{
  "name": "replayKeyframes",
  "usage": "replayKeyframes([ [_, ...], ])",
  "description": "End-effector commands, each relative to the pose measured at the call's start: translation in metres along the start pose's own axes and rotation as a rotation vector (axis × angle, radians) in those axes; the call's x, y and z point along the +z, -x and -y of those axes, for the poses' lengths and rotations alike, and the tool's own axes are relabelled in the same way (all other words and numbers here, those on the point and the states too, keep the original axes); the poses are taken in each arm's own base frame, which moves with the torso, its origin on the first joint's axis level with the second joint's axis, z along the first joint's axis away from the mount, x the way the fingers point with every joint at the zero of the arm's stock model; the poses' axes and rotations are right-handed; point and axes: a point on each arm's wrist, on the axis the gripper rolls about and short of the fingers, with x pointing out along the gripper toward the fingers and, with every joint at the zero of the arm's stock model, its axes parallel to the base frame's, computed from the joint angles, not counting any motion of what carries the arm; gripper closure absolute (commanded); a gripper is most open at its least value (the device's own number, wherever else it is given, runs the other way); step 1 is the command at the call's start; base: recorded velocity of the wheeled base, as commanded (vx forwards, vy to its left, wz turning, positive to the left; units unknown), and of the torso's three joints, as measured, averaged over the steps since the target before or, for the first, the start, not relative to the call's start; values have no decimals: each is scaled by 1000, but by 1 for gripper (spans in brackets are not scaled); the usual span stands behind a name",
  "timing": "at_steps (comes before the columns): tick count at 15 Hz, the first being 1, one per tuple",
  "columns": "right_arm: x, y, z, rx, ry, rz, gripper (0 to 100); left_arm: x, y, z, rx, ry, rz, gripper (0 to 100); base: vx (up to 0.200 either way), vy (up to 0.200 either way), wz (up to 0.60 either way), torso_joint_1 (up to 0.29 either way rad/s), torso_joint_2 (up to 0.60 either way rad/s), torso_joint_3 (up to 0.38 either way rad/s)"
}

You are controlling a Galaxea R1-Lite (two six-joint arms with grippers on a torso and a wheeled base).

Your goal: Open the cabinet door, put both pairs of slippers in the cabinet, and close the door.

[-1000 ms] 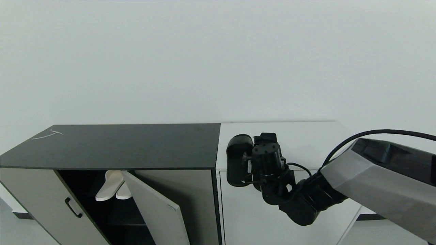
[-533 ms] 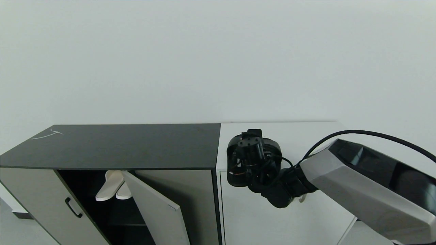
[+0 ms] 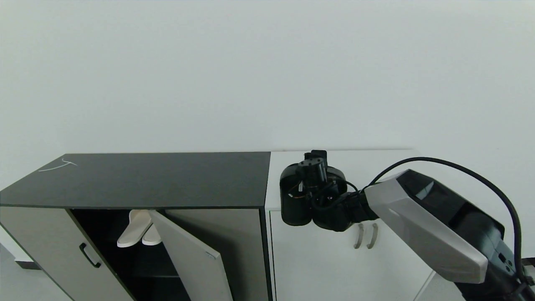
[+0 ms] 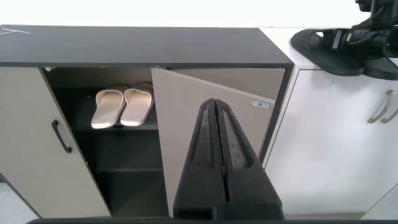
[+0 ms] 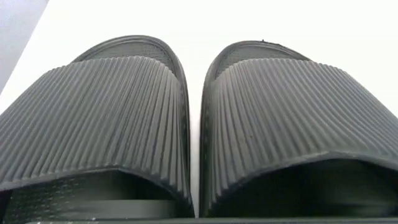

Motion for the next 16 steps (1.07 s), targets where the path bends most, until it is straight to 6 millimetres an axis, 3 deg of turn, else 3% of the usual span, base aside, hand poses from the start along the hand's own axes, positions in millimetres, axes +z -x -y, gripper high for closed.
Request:
replayKeyframes([
  [1, 11, 5, -2, 11, -22, 19, 100, 0, 0, 0, -1, -1, 0, 100, 0, 0, 0, 0, 0, 0],
  [3, 31, 32, -10, 88, -46, 34, 100, 0, 0, 0, -2, -1, -2, 100, 0, 0, 0, 0, 0, 0],
  [5, 42, 91, -18, 282, -23, -17, 100, 0, 0, 0, -1, -1, -2, 100, -100, 0, 0, 4, 4, -1],
  [7, 45, 156, -13, 510, 10, -62, 100, 0, 0, 0, -1, -1, -2, 100, -200, 0, 0, 7, 5, 5],
  [9, 43, 202, 15, 619, 56, -68, 100, 0, 0, 0, -1, -1, -2, 100, -200, 0, 0, 5, 7, 0],
  [11, 42, 235, 57, 756, 56, -79, 100, 0, 0, 0, -1, -1, 0, 100, -200, 0, 0, 5, 5, 5],
  [13, 35, 258, 98, 892, 76, -113, 100, 0, 0, 0, -1, 0, -2, 100, -200, 0, 0, -12, 5, 7],
  [16, 25, 277, 129, 1037, 80, -141, 100, 0, 0, 0, -1, -1, -2, 100, 0, 0, 0, 0, 0, 0],
])
